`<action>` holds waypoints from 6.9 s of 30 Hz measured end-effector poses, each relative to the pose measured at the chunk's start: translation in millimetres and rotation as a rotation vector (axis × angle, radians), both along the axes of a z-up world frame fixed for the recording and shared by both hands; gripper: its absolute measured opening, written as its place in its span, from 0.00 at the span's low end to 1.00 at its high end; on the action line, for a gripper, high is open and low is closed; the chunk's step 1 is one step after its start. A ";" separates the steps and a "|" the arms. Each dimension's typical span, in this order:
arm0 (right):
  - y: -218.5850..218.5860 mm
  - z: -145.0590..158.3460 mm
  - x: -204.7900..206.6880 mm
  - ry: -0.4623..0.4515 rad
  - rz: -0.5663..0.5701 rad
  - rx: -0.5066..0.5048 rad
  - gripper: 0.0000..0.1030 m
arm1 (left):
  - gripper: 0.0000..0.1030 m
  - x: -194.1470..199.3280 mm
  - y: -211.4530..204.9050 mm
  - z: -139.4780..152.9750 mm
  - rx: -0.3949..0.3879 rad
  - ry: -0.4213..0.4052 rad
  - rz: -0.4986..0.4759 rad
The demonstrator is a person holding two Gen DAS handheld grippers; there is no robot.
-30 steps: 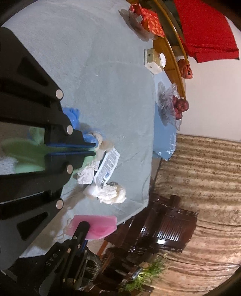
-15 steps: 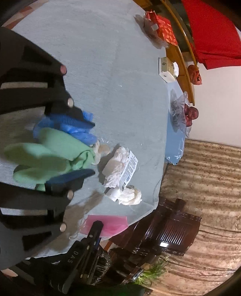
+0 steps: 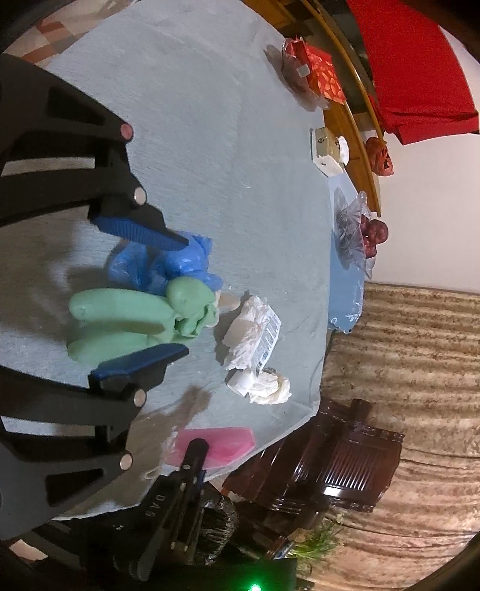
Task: Collect trash
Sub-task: 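Lift the green glove with the left gripper while the right holds the pink mask, then carry the glove and mask over the bin and open both grippers, then move both tools back to the table toward the blue gloves, then grasp the blue gloves with the left gripper while the right grasps the white tissue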
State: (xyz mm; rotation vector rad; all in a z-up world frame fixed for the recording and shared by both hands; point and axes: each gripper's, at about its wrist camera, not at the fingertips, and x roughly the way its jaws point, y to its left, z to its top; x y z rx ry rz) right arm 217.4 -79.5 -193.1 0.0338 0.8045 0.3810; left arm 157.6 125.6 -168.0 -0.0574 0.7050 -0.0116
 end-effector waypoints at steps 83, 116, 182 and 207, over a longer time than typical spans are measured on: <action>-191.6 107.2 -120.3 -0.192 -0.290 -0.004 0.08 | 0.10 -45.4 -224.9 68.3 -0.065 -0.081 -0.431; -267.9 59.2 -128.5 -0.101 -0.481 -0.037 0.82 | 0.74 -21.4 -261.5 27.2 -0.050 0.017 -0.514; 20.9 19.3 18.6 -0.116 -0.039 -0.045 0.94 | 0.46 48.6 31.7 -43.0 -0.049 0.128 0.107; 98.4 -13.0 73.5 -0.043 0.074 -0.079 0.45 | 0.45 62.4 87.8 -28.9 -0.006 0.086 0.210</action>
